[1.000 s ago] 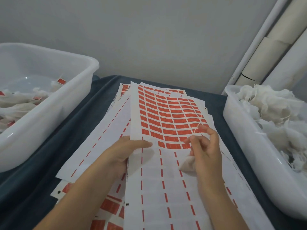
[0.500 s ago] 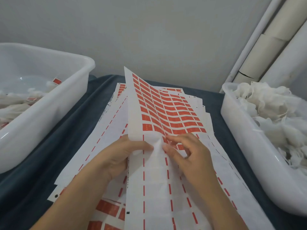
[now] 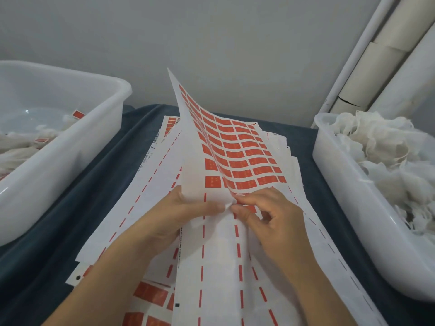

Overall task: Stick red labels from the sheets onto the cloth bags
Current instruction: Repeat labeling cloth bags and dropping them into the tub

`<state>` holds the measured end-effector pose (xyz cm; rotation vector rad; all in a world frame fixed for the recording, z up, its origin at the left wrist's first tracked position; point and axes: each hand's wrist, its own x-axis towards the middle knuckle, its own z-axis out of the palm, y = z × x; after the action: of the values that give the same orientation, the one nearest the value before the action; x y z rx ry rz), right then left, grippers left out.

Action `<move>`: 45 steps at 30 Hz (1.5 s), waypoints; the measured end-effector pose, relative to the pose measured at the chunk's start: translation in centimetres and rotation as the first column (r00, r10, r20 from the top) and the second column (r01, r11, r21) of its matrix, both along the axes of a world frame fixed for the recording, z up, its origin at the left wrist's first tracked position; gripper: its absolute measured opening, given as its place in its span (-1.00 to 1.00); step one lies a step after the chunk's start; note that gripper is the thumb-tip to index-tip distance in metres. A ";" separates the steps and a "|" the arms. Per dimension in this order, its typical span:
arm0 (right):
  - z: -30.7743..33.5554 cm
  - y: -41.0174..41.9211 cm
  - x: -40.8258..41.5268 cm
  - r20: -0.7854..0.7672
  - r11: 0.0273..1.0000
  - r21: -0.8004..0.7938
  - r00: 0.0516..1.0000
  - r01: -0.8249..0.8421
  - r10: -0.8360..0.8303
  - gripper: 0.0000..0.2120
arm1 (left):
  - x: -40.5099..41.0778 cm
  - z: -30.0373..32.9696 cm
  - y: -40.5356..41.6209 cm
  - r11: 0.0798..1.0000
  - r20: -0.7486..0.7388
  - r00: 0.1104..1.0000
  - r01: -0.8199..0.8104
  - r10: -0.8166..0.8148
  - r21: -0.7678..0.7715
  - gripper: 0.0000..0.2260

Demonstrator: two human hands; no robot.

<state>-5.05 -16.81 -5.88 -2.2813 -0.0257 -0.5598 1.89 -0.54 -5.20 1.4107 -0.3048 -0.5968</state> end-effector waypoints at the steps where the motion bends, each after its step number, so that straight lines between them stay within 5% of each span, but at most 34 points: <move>1: 0.0 -0.1 -0.1 0.011 1.000 -0.017 1.000 -0.011 0.011 -0.77 | 0.0 0.1 0.1 1.000 0.003 1.000 0.008 -0.008 0.011 -0.67; 5: -0.1 -0.4 -0.1 0.068 0.990 -0.138 0.997 -0.035 0.044 -0.67 | -0.2 0.3 0.1 0.989 0.085 0.995 -0.059 0.048 0.133 -0.54; 14: 0.0 -0.4 0.0 0.126 0.976 -0.215 0.990 -0.029 0.058 -0.63 | -0.7 0.6 -0.1 0.947 0.284 0.950 -0.200 0.126 0.250 -0.59; 20: -0.1 -0.4 -0.1 0.137 0.975 -0.217 0.988 -0.041 0.073 -0.62 | -0.5 0.7 0.1 0.949 0.253 0.960 -0.184 0.118 0.256 -0.57; 25: 0.2 -0.3 -0.1 0.023 0.995 -0.073 0.997 -0.069 0.071 -0.76 | -0.5 0.9 0.1 0.983 0.147 0.984 -0.124 0.104 0.136 -0.56; 33: -0.1 0.1 -0.1 0.183 0.967 -0.254 0.983 0.022 0.025 -0.74 | -0.3 0.6 -0.1 0.978 0.138 0.981 -0.156 0.137 0.142 -0.51; 45: 0.4 -0.7 -0.3 0.104 0.967 -0.227 0.985 -0.112 0.138 -0.67 | -0.2 1.0 0.3 0.981 0.168 0.981 -0.119 0.093 0.151 -0.56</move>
<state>-5.33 -17.49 -5.50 -2.4369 -0.3028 -0.6526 1.66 -0.21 -4.19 1.6247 -0.3120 -0.4275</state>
